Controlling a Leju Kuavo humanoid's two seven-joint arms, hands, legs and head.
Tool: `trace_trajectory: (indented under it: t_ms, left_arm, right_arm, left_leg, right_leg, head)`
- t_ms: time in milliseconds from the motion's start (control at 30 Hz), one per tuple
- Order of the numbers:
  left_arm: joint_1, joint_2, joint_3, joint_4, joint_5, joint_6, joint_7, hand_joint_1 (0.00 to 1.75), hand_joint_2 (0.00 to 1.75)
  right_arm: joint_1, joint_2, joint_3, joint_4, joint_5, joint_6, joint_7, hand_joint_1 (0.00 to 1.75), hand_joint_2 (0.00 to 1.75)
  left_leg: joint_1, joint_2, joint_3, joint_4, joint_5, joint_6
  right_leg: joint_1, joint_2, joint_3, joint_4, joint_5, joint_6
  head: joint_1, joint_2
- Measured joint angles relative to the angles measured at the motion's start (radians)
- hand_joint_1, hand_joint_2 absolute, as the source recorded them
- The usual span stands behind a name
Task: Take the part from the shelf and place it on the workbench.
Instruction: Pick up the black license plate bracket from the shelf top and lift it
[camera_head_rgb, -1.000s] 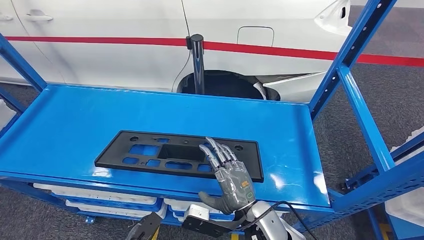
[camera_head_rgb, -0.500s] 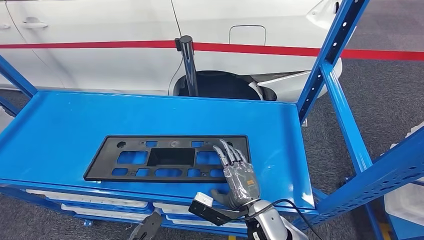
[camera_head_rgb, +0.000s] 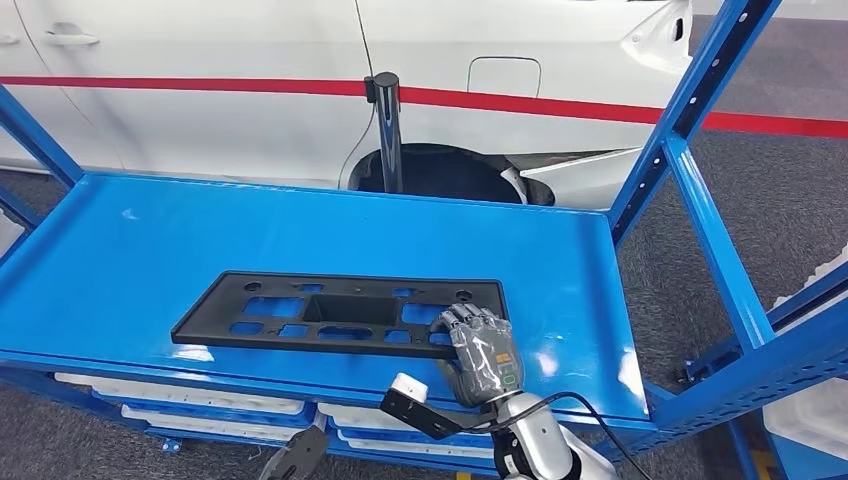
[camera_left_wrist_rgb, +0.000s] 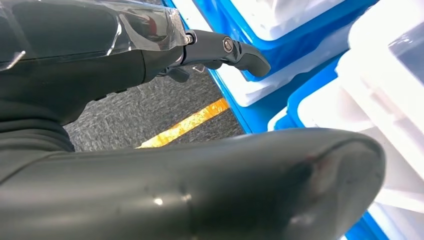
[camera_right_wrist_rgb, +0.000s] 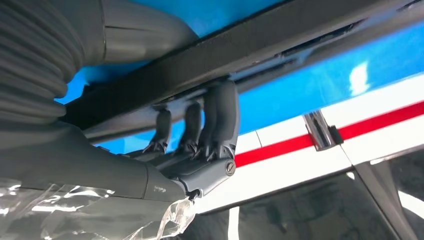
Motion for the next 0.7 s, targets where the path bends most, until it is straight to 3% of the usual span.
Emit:
trace_trajectory:
  t_ms: [33, 67, 167, 200, 233, 333, 367, 400, 467, 533, 567, 600, 700]
  left_arm:
    - [0.001, 0.0, -0.001, 0.0, 0.0, 0.0, 0.0, 0.0, 0.0]
    - [0.001, 0.0, -0.001, 0.0, 0.0, 0.0, 0.0, 0.0, 0.0]
    - [0.0, 0.0, -0.004, 0.0, 0.0, -0.001, 0.0, 0.0, 0.0]
    - [-0.001, 0.0, -0.006, 0.0, 0.0, -0.001, 0.0, 0.0, 0.0]
    - [-0.001, 0.0, -0.009, -0.001, 0.001, -0.002, 0.0, 0.0, 0.0]
    - [-0.001, 0.001, -0.019, -0.002, 0.005, -0.007, 0.0, 0.0, 0.0]
    - [-0.001, 0.001, -0.022, -0.003, 0.008, -0.007, 0.0, 0.0, 0.0]
    - [0.0, 0.001, -0.025, -0.003, 0.012, -0.008, 0.0, 0.0, 0.0]
    - [0.001, 0.001, -0.032, -0.003, 0.024, -0.008, 0.0, 0.0, 0.0]
    - [0.005, 0.001, -0.043, -0.003, 0.039, -0.008, 0.0, 0.0, 0.0]
    - [0.006, 0.001, -0.049, -0.003, 0.048, -0.007, 0.0, 0.0, 0.0]
    - [0.007, 0.001, -0.054, -0.004, 0.057, -0.007, 0.0, 0.0, 0.0]
    - [0.006, 0.002, -0.071, -0.005, 0.076, -0.004, 0.0, 0.0, 0.0]
  right_arm:
    - [0.0, 0.0, -0.001, 0.002, 0.001, -0.001, -0.001, 1.75, 1.75]
    - [0.0, 0.0, -0.001, 0.003, 0.001, -0.002, -0.001, 1.75, 1.75]
    - [-0.004, 0.0, -0.004, 0.004, 0.003, -0.005, -0.004, 1.75, 1.75]
    - [-0.005, 0.0, -0.004, 0.004, 0.004, -0.008, -0.005, 1.75, 1.75]
    - [-0.006, 0.001, -0.004, 0.004, 0.004, -0.012, -0.007, 1.75, 1.75]
    - [-0.007, 0.003, -0.004, 0.004, 0.008, -0.031, -0.016, 1.75, 1.75]
    - [-0.007, 0.004, -0.004, 0.005, 0.01, -0.039, -0.019, 1.75, 1.75]
    - [-0.007, 0.005, -0.004, 0.005, 0.014, -0.048, -0.021, 1.75, 1.75]
    - [-0.007, 0.006, -0.005, 0.005, 0.023, -0.067, -0.023, 1.75, 1.75]
    - [-0.006, 0.006, -0.005, 0.005, 0.036, -0.092, -0.024, 1.75, 1.75]
    - [-0.005, 0.007, -0.006, 0.004, 0.041, -0.109, -0.026, 1.75, 1.75]
    - [-0.005, 0.007, -0.007, 0.001, 0.043, -0.127, -0.03, 1.75, 1.75]
    - [-0.005, 0.009, -0.014, -0.02, 0.032, -0.169, -0.047, 1.75, 1.75]
  left_leg:
    - [0.0, 0.0, 0.0, 0.0, 0.0, 0.0]
    - [0.001, -0.001, 0.002, 0.001, -0.001, -0.001]
    - [0.003, -0.002, 0.008, 0.005, -0.01, -0.013]
    - [0.002, -0.002, 0.009, 0.007, -0.013, -0.018]
    - [0.001, -0.002, 0.009, 0.009, -0.015, -0.024]
    - [0.005, -0.003, 0.007, 0.012, -0.019, -0.039]
    - [0.007, -0.003, -0.001, 0.031, -0.032, -0.044]
    - [0.009, -0.003, -0.018, 0.07, -0.057, -0.048]
    - [0.009, -0.003, -0.081, 0.209, -0.127, -0.054]
    - [0.009, -0.003, -0.132, 0.318, -0.162, -0.056]
    - [0.009, -0.003, -0.132, 0.316, -0.15, -0.055]
    - [0.009, -0.003, -0.111, 0.271, -0.121, -0.052]
    - [0.005, -0.002, -0.015, 0.061, -0.031, -0.04]
  right_leg:
    - [-0.001, -0.001, -0.017, 0.033, -0.005, 0.002]
    - [-0.004, -0.001, -0.01, 0.017, 0.014, 0.004]
    - [-0.009, -0.002, 0.093, -0.194, 0.116, 0.007]
    - [-0.009, -0.001, 0.117, -0.245, 0.132, 0.004]
    - [-0.008, 0.001, 0.128, -0.269, 0.136, 0.0]
    - [-0.002, 0.001, 0.128, -0.274, 0.136, -0.022]
    - [-0.003, -0.001, 0.128, -0.275, 0.138, -0.029]
    - [-0.005, -0.003, 0.128, -0.276, 0.14, -0.035]
    - [-0.004, -0.005, 0.126, -0.276, 0.141, -0.041]
    - [-0.003, -0.005, 0.124, -0.276, 0.141, -0.042]
    - [-0.003, -0.004, 0.124, -0.276, 0.141, -0.042]
    - [-0.003, -0.003, 0.126, -0.276, 0.141, -0.042]
    - [0.001, -0.002, 0.126, -0.274, 0.14, -0.036]
  head:
    - [0.0, 0.0]
    - [0.0, 0.0]
    - [0.0, 0.0]
    - [0.0, 0.0]
    - [0.0, 0.0]
    - [0.0, 0.0]
    - [-0.001, 0.0]
    - [-0.001, 0.0]
    - [-0.002, 0.0]
    - [-0.002, 0.0]
    - [-0.002, 0.0]
    - [-0.002, 0.0]
    - [-0.002, 0.0]
